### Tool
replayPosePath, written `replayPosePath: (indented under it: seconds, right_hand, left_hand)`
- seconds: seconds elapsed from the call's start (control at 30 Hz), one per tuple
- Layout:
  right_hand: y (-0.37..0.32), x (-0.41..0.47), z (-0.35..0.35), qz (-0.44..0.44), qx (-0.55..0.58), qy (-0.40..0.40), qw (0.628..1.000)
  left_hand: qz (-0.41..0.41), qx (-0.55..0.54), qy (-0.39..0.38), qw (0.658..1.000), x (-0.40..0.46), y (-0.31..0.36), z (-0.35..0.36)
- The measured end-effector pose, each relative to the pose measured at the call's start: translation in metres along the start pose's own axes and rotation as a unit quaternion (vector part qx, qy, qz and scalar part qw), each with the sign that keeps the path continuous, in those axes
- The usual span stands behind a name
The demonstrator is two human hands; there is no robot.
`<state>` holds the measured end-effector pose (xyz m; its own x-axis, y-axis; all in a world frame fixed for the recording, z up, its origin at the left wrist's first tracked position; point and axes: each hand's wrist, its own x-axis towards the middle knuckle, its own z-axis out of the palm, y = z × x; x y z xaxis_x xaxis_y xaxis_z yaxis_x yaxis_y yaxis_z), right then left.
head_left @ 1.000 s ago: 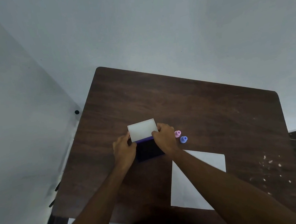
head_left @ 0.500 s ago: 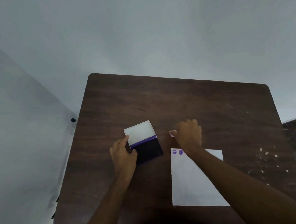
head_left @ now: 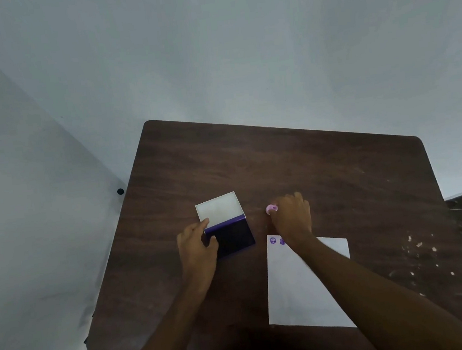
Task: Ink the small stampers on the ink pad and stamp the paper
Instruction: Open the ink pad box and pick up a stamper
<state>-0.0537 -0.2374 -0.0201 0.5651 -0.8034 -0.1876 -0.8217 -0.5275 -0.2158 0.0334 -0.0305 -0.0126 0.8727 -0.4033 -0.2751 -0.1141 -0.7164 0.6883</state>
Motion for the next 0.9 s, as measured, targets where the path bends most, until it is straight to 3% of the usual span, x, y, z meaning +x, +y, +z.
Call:
replayPosePath:
  seconds: [0.13,0.27,0.37,0.67,0.9]
  right_hand:
    - [0.001,-0.001,-0.013,0.021,0.137,-0.042,0.989]
    - [0.002,-0.018,-0.031,0.082,0.349,-0.081,0.93]
    - [0.002,-0.029,-0.042,0.088,0.435,-0.121,0.888]
    - [0.006,-0.067,-0.038,0.05,0.52,-0.177,0.834]
    - [0.006,-0.083,-0.022,0.116,0.542,-0.223,0.802]
  left_hand:
    - [0.018,-0.039,0.003,0.999,-0.002,0.007,0.0]
    - [0.021,-0.132,-0.036,0.99,-0.003,0.021,0.001]
    - [0.017,-0.19,-0.084,0.978,-0.006,0.033,0.004]
    - [0.027,-0.231,-0.169,0.958,-0.017,0.05,0.008]
    - [-0.003,-0.246,-0.174,0.954,-0.03,0.037,0.007]
